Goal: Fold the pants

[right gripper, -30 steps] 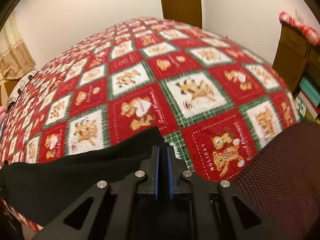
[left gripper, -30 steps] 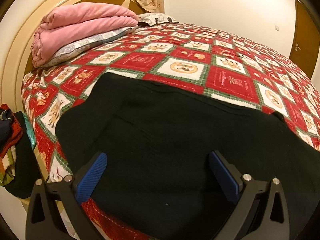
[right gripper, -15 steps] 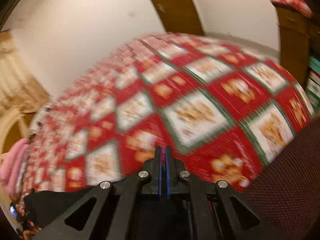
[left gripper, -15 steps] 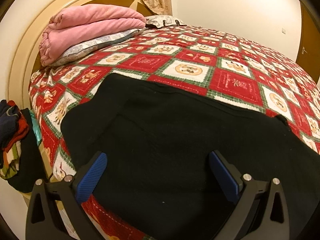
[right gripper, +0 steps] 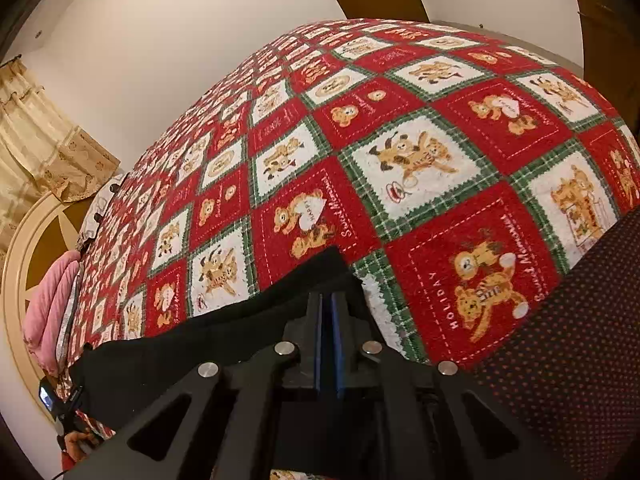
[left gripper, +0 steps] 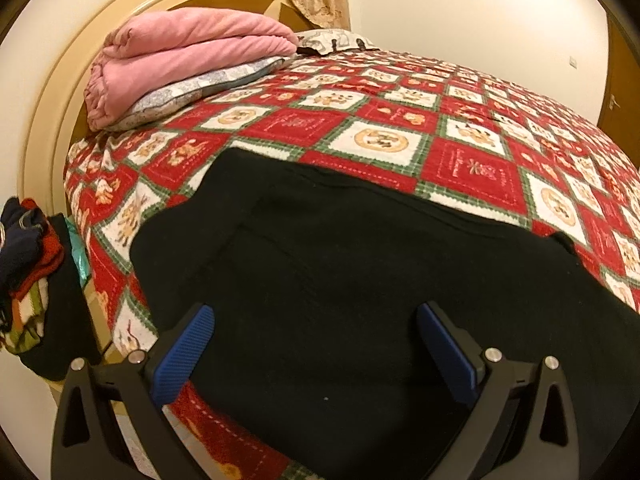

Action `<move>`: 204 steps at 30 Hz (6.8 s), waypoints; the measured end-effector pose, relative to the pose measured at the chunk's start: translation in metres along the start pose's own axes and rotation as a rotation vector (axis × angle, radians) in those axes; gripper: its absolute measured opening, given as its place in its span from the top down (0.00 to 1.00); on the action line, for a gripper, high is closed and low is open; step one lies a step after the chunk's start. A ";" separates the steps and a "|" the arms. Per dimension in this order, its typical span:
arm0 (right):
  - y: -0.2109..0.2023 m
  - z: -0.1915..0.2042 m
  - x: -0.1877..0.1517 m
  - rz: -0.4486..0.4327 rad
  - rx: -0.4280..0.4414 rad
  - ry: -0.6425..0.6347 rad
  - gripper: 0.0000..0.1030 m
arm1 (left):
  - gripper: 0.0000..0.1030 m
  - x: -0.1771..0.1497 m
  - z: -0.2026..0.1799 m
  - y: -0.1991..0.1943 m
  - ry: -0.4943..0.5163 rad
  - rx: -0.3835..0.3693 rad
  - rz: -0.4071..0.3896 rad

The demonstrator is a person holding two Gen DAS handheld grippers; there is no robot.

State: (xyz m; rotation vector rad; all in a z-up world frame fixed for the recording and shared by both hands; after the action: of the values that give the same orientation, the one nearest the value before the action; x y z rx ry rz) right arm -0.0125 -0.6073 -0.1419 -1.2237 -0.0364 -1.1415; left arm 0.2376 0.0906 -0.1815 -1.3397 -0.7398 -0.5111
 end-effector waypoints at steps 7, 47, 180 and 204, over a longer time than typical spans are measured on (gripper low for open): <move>0.003 0.009 -0.005 -0.032 -0.040 -0.069 0.38 | 0.00 0.006 -0.010 -0.023 0.050 -0.004 -0.084; -0.003 -0.011 -0.020 0.017 -0.186 -0.187 0.41 | 0.00 -0.001 -0.090 -0.066 0.222 -0.156 -0.130; 0.076 0.238 -0.118 -0.023 0.112 -0.360 0.83 | 0.25 -0.099 -0.264 -0.147 0.653 -0.743 -0.100; 0.056 0.340 -0.202 -0.047 0.294 -0.332 0.41 | 0.16 -0.006 0.076 -0.037 -0.135 -0.201 -0.105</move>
State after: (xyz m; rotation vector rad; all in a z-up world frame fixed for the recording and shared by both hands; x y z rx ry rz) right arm 0.1079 -0.2264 -0.1581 -1.1391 -0.4694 -0.9240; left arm 0.1930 0.1580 -0.1564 -1.5396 -0.8916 -0.5949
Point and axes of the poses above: each gripper's, at about its wrist camera, not at the fingertips, and y roughly the way its jaws point, z to its left, x to its top, the point moved 8 cm from there along y, roughly the way its jaws point, and after that the axes turned 4 degrees about -z, right-handed, at the moved point
